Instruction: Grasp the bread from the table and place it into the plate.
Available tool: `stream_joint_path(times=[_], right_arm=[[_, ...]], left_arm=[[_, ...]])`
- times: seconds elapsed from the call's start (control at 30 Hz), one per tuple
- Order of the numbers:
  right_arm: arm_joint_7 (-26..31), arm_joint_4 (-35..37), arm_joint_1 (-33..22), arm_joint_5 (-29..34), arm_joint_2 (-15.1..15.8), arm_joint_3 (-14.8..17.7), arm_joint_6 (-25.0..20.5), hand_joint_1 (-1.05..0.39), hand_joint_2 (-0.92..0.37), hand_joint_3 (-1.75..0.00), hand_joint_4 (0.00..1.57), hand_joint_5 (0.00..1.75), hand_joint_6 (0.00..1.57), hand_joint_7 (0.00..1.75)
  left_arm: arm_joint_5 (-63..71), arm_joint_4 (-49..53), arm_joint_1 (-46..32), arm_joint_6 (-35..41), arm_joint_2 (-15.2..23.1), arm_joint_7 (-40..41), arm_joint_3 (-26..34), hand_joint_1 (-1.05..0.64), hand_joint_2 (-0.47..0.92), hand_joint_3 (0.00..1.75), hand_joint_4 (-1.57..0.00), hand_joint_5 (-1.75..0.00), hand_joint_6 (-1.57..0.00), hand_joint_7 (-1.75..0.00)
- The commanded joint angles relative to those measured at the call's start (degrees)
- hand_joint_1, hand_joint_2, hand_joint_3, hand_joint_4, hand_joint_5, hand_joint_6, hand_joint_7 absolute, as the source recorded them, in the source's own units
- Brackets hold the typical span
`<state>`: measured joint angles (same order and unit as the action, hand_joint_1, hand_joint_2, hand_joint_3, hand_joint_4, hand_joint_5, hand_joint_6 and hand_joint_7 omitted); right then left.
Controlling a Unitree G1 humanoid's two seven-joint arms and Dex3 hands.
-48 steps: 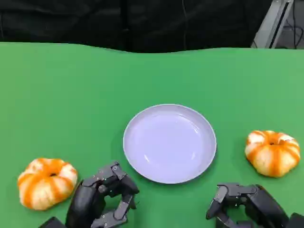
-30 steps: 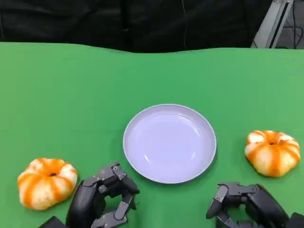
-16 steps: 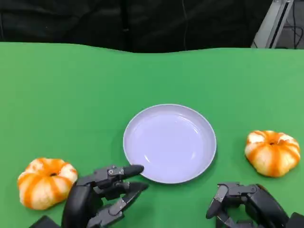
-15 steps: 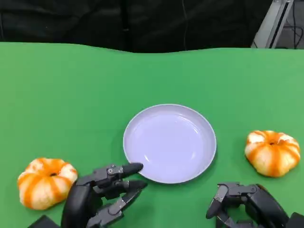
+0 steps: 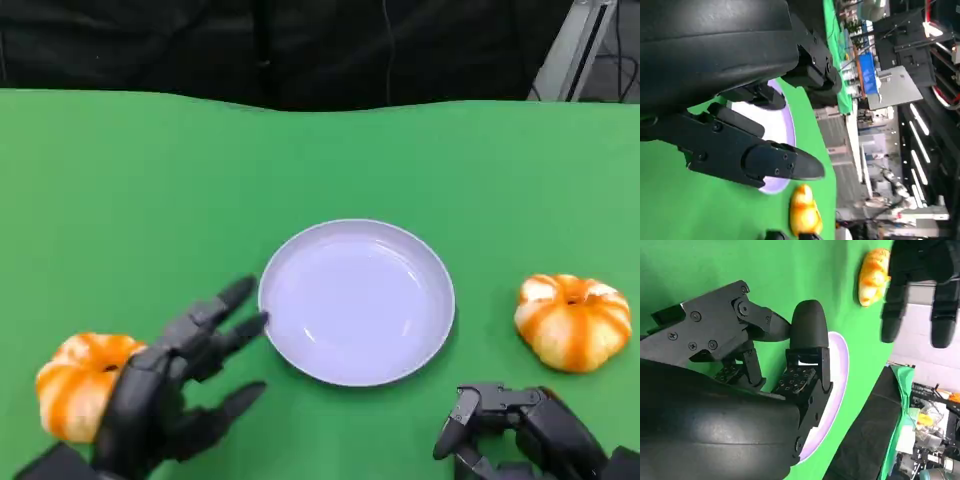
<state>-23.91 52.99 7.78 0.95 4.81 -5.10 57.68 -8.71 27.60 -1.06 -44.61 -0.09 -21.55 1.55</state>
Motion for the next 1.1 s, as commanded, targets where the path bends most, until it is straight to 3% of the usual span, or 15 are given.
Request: stream_joint_path(times=[0.03, 0.27, 0.5, 0.8, 1.1], right_arm=[[-0.3, 0.1, 0.0, -0.7, 0.6, 0.3, -0.1, -0.15, -0.68, -0.83, 0.82, 1.46, 0.86, 1.12], [-0.3, 0.4, 0.0, -0.6, 0.6, 0.4, 0.4, -0.15, -0.67, -0.84, 0.81, 1.47, 0.85, 1.14], [-0.3, 0.1, -0.1, -0.6, 0.6, 0.4, 0.0, -0.14, -0.68, -0.83, 0.81, 1.46, 0.86, 1.13], [-0.3, -0.1, -0.3, -0.6, 0.7, 0.4, 0.1, -0.14, -0.67, -0.84, 0.82, 1.45, 0.86, 1.13], [-0.7, 0.0, -0.3, -0.9, 0.7, 0.5, -0.1, -0.14, -0.67, -0.84, 0.82, 1.45, 0.86, 1.12]], left_arm=[[3.8, -5.2, -1.4, 3.5, 2.9, 4.5, 1.8, -0.83, 0.92, 0.33, -0.42, 0.00, -0.29, 0.00], [14.8, -13.1, -3.4, 8.1, 8.5, 12.2, 4.5, -0.86, 0.92, 0.42, -0.38, -0.01, -0.30, -0.01], [30.3, -24.3, -7.3, 19.7, 13.2, 20.3, 6.5, -0.89, 0.92, 0.43, -0.50, -0.05, -0.39, -0.03], [38.0, -31.9, -8.9, 36.6, 18.3, 16.9, 3.4, -0.88, 0.92, 0.44, -0.44, 0.00, -0.40, -0.01], [47.6, -29.7, -7.8, 43.0, 21.6, 20.2, -1.2, -0.96, 0.92, 0.48, -0.41, -0.01, -0.34, 0.00]])
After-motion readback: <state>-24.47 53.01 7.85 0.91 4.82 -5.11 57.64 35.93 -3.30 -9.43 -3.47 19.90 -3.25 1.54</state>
